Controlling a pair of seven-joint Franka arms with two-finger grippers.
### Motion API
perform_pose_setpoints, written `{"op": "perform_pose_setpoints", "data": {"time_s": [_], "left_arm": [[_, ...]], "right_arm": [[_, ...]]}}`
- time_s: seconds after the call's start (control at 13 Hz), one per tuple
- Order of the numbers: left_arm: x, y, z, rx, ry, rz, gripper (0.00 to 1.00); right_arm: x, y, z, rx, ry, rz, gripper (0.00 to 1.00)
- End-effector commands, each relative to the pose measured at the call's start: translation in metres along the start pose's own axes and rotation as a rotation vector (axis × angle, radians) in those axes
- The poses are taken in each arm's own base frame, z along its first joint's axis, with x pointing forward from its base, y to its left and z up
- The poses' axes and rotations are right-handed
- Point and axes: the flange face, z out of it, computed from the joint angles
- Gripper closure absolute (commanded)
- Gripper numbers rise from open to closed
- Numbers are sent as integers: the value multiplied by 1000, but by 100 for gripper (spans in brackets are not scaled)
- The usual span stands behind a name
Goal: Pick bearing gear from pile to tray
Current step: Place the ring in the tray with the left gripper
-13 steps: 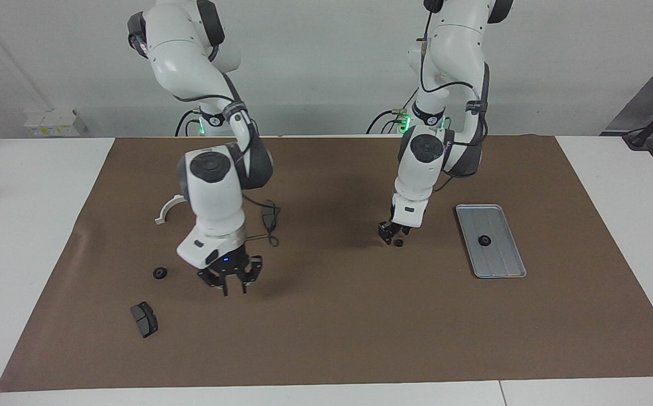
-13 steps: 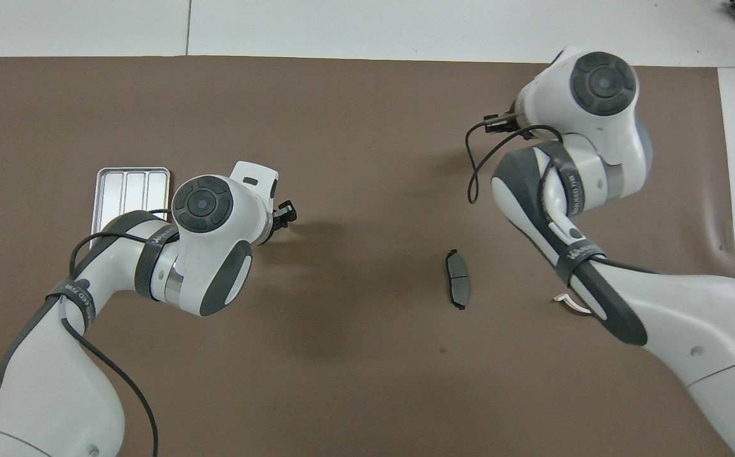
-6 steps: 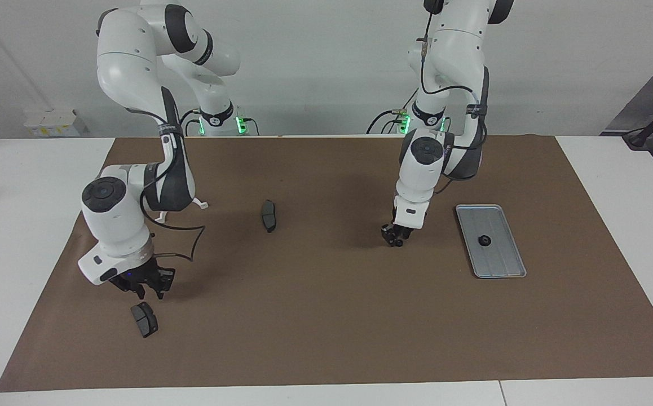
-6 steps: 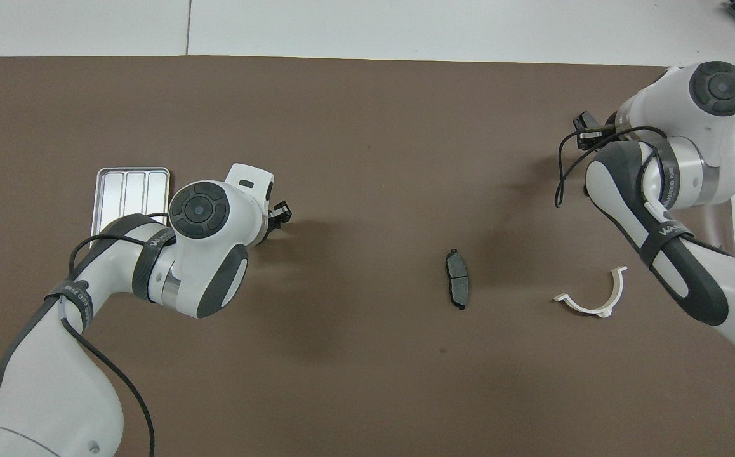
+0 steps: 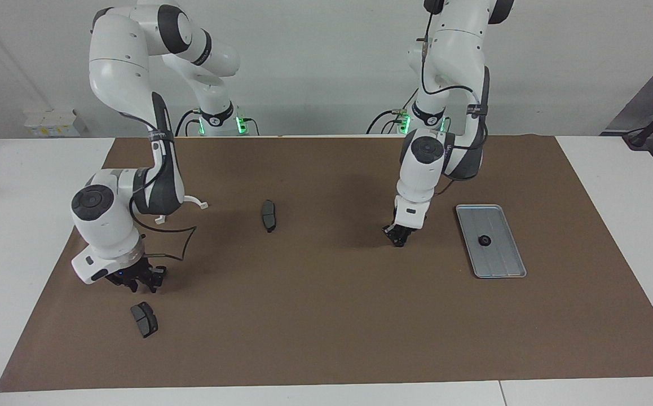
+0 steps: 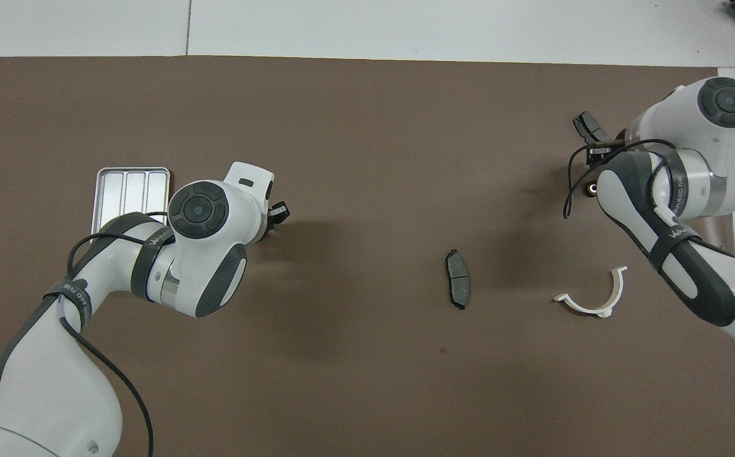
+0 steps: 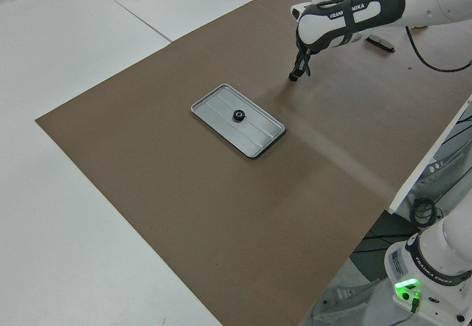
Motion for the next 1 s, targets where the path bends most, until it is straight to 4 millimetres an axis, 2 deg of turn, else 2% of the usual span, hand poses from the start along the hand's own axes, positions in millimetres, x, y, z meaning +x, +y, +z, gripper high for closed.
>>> {"op": "perform_pose_setpoints", "data": {"time_s": [0.0,0.08,0.23,0.31,0.38,0.54,0.62,0.69,0.77,0.92], "left_arm": [[29,-14,-35,27,7,8,100],[46,-31,-64,32,9,15,100],[70,-75,-100,46,-13,40,100],[84,-102,-114,43,-33,44,100],[97,-129,-120,39,-59,66,100],[120,-193,-116,49,-92,134,100],[124,-224,-111,49,-101,143,100],[120,-242,-102,48,-110,139,100],[114,-252,-96,43,-98,125,100],[99,-257,-71,20,-51,117,100]], "right_arm": [[-10,-5,-2,41,-14,46,51],[-10,-6,-2,60,-16,63,51],[-11,-6,-2,76,-24,78,51],[-12,-6,-2,77,-25,81,51],[-14,-7,-1,76,-32,89,51],[-18,-8,0,75,-50,112,51],[-21,-8,2,73,-59,113,51],[-24,-8,2,73,-71,115,51],[-26,-8,3,69,-88,130,51],[-28,-10,2,66,-101,155,51]]}}
